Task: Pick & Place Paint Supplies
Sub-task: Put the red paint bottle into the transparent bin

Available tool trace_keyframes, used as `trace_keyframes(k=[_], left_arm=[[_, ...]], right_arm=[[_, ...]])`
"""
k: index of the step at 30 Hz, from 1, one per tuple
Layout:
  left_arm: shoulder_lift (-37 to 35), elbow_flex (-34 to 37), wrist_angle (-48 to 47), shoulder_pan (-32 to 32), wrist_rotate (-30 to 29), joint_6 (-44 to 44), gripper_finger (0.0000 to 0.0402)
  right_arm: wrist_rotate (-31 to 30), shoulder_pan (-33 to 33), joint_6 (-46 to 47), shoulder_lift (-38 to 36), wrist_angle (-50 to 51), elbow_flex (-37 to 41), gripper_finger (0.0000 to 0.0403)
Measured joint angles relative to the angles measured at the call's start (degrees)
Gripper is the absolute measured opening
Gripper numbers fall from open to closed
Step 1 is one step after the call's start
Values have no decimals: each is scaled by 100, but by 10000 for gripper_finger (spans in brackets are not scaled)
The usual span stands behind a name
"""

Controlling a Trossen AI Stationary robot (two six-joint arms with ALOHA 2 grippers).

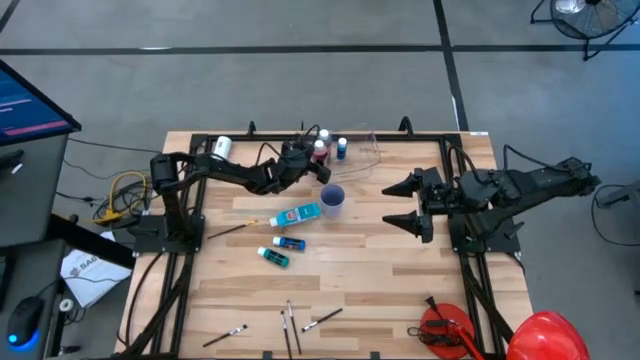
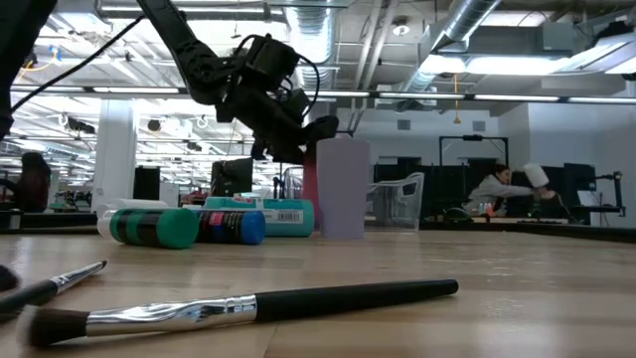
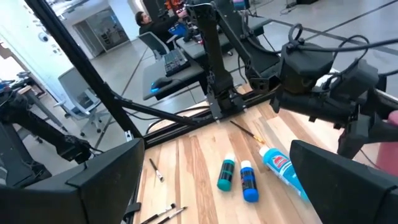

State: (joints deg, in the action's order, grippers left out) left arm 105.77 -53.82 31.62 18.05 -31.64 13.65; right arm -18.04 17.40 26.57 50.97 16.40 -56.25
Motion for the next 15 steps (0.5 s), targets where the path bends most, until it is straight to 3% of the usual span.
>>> trace_keyframes(k=[7,15], left_arm=[[176,-22,67,-92,-41,-2,197],[81,-4,-4,-125,-113,-312,263]], right_arm=[[0,-1,-13,1,-10,0,395],[0,1,-15,1,-12,0,395]])
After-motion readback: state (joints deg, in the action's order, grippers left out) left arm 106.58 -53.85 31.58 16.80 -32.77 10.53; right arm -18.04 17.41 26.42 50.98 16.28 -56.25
